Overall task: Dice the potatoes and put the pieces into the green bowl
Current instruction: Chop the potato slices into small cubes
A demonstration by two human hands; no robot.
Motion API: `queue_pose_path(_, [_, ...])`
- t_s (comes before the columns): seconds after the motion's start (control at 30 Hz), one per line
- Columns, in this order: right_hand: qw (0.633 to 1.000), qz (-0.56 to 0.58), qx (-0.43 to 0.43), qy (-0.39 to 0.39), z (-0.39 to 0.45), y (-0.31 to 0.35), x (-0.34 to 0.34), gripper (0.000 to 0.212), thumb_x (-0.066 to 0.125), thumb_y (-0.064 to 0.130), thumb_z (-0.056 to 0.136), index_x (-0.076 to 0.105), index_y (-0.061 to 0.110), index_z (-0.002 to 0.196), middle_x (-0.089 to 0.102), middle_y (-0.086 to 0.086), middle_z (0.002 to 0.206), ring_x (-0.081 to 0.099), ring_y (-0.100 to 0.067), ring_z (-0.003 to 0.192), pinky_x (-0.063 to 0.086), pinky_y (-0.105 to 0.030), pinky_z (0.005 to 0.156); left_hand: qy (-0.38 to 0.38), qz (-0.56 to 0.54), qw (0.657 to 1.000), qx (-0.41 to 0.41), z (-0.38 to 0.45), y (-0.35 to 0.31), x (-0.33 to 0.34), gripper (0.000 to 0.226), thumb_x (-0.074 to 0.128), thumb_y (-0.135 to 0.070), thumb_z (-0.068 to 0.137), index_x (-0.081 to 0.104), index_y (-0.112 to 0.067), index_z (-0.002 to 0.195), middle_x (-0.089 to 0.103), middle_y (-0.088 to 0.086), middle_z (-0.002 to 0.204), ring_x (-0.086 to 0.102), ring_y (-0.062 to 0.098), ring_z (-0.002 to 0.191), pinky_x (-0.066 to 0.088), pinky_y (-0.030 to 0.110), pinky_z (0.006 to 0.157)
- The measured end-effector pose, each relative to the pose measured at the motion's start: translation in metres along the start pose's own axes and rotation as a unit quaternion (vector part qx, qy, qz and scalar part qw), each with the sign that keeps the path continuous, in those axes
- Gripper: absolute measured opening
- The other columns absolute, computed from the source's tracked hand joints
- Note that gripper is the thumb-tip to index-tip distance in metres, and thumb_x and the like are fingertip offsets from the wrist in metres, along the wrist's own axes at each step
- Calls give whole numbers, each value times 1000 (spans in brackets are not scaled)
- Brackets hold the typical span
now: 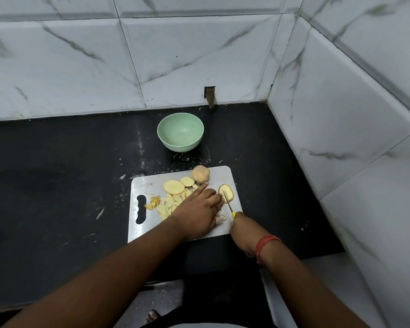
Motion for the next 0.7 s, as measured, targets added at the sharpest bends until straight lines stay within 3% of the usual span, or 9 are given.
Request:
queue_pose_path(0.07, [982, 178, 38, -43, 5, -15, 2, 25, 38, 11, 101, 52, 3, 120, 35, 0, 71, 32, -12, 58, 31, -22, 53, 4, -2, 1000, -4, 0, 1, 0, 58, 38, -51, 103, 59, -13, 141, 60, 2, 135, 48, 25, 128, 11, 46, 124])
queue_pose_path(0.13, [977, 200, 43, -66, 6, -24, 6, 28, 41, 12, 99, 48, 3, 124, 38, 1, 75, 31, -8, 59, 29, -18, 53, 9, -1, 1000, -5, 0, 1, 0, 57, 40, -49, 102, 58, -13, 142, 59, 2, 137, 47, 25, 131, 12, 46, 124])
queue_pose_path(0.27, [983, 173, 8, -59, -2, -23, 20, 29, 39, 11, 99, 45, 0, 125, 47, -9, 98, 36, -11, 62, 30, -18, 57, 17, -12, 1000, -4, -1, 0, 2, 57, 41, -47, 102, 53, -12, 146, 55, 5, 143, 42, 25, 138, 6, 45, 124])
queue_pose_path(0.33, [981, 188, 25, -44, -8, -29, 26, 29, 39, 11, 99, 44, -1, 125, 50, -11, 101, 47, -20, 75, 35, -21, 59, 21, -15, 1000, -4, -2, -1, 1, 61, 35, -48, 102, 50, -11, 148, 53, 6, 145, 39, 25, 141, 1, 43, 123])
queue_pose_path(0.43, [980, 192, 28, -37, -15, -34, 29, 28, 39, 11, 100, 44, 0, 125, 58, -17, 115, 57, -31, 98, 42, -30, 74, 37, -24, 999, -3, 0, -1, 0, 73, 17, -53, 99, 44, -9, 152, 46, 7, 151, 30, 25, 147, -5, 41, 123])
queue_pose_path(0.5, [980, 193, 37, -44, -15, -39, 27, 25, 39, 12, 100, 45, 3, 123, 59, -15, 112, 60, -30, 102, 41, -30, 76, 54, -35, 998, -1, 1, -2, 0, 70, 23, -52, 102, 40, -9, 153, 43, 8, 153, 27, 25, 149, -7, 41, 124])
queue_pose_path(0.6, [975, 206, 68, -55, -11, -49, 22, 10, 42, 15, 99, 43, 10, 108, 53, -3, 86, 58, -20, 83, 39, -26, 64, 62, -39, 997, 0, 4, -1, -1, 65, 35, -52, 103, 42, -10, 153, 45, 6, 147, 31, 24, 145, -6, 44, 125])
queue_pose_path(0.7, [973, 208, 74, -68, -9, -52, 14, 5, 41, 15, 98, 41, 12, 101, 59, -12, 100, 61, -26, 93, 39, -29, 70, 44, -35, 998, -6, 9, -1, -5, 65, 36, -54, 102, 47, -11, 150, 49, 4, 131, 42, 24, 131, 3, 49, 127])
Point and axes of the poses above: each hand's wrist, its own z-axis towards the middle knuckle, its own x-axis out of the palm, y = z × x, the point moved 9 cm from there along z, towards the middle knuckle
